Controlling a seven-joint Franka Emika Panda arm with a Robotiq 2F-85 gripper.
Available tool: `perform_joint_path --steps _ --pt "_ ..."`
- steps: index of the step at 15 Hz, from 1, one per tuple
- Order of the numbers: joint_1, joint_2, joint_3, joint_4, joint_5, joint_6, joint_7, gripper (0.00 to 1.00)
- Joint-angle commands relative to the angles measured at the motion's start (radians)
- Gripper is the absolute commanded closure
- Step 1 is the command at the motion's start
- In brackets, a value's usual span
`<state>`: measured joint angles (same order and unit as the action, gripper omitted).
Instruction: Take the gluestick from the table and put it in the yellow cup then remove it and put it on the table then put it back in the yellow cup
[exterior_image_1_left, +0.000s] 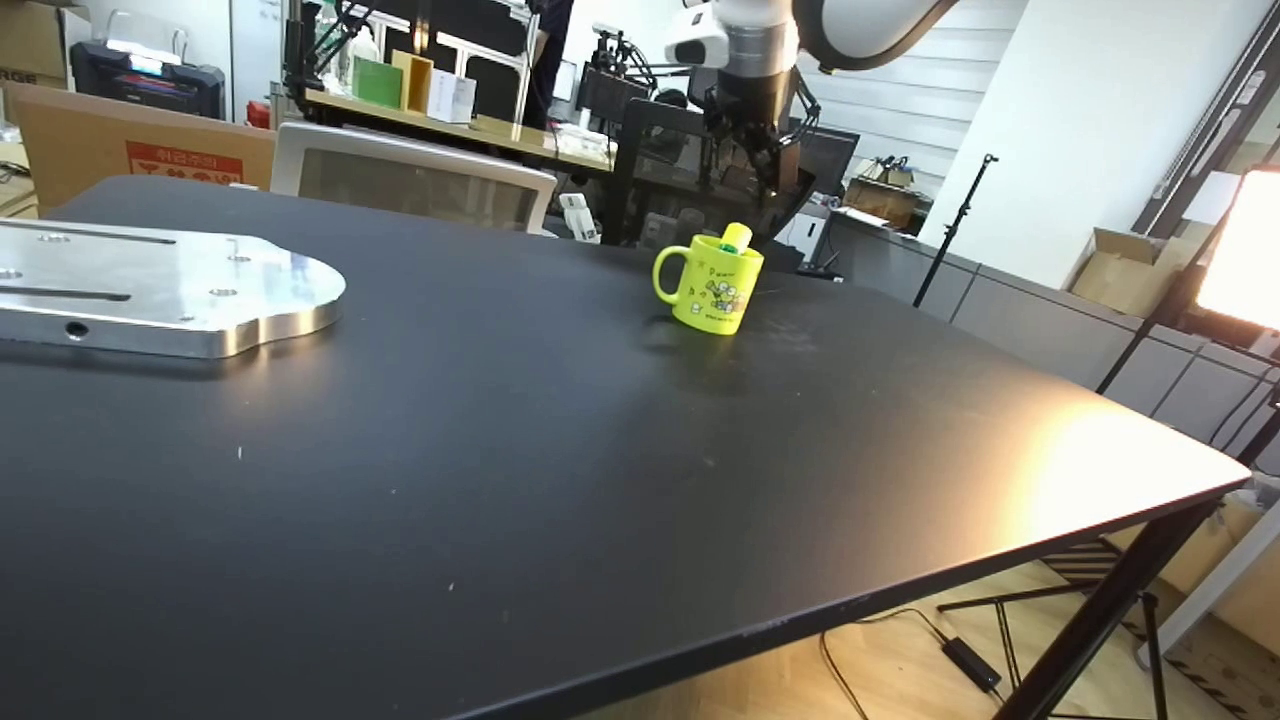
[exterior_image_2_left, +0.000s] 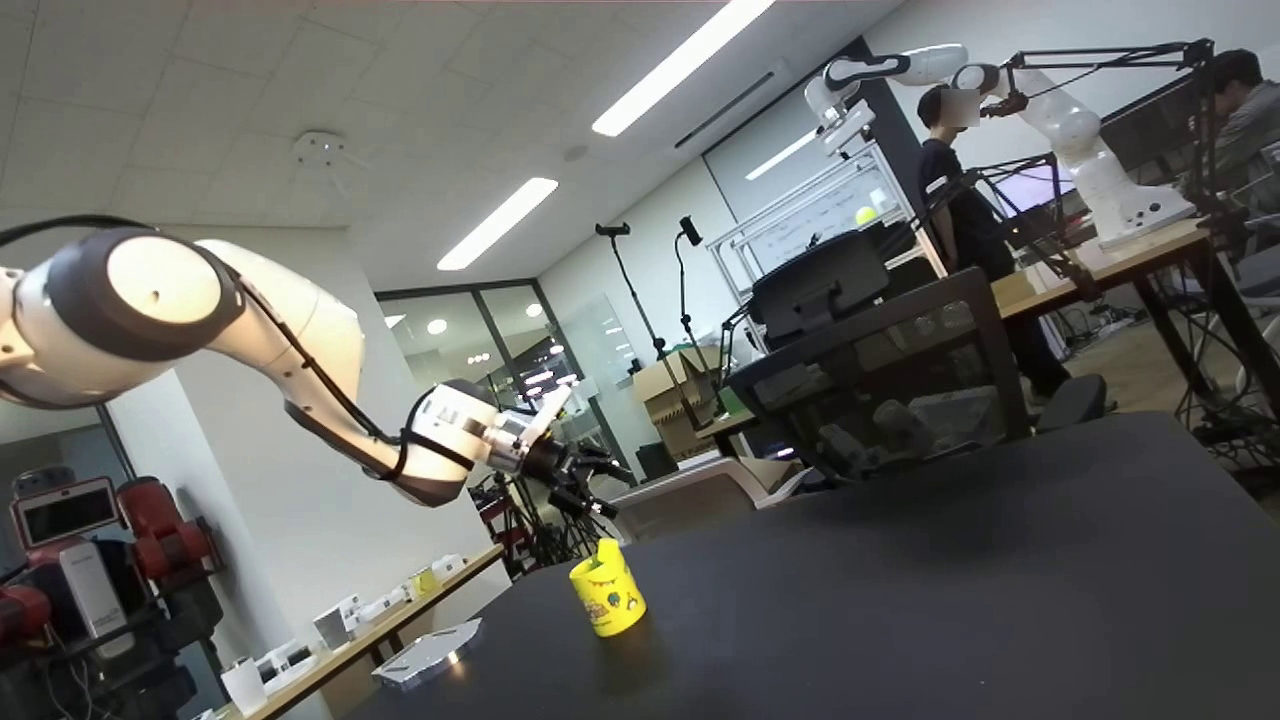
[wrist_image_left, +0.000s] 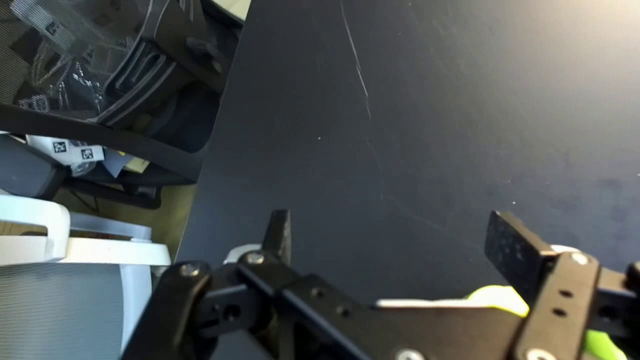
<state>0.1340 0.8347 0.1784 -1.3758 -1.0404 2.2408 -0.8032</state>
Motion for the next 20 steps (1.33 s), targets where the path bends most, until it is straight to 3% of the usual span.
perform_joint_path --steps 1,6,8,11,15,20 --pt "-0.118 -0.067 0.037 -0.114 0.154 0.182 -0.133 0.0" --pt "-0.258 -0.097 0.126 -0.217 0.514 0.311 -0.484 0.0" --pt "-0.295 -0.107 0.164 -0.231 0.7 0.258 -0.635 0.0" --pt "-0.323 -0.115 0.186 -0.189 0.933 0.078 -0.756 0.0" --pt "-0.293 -0.123 0.127 -0.106 1.102 -0.093 -0.742 0.0" --pt "-0.247 -0.068 0.063 0.037 1.144 -0.201 -0.731 0.0"
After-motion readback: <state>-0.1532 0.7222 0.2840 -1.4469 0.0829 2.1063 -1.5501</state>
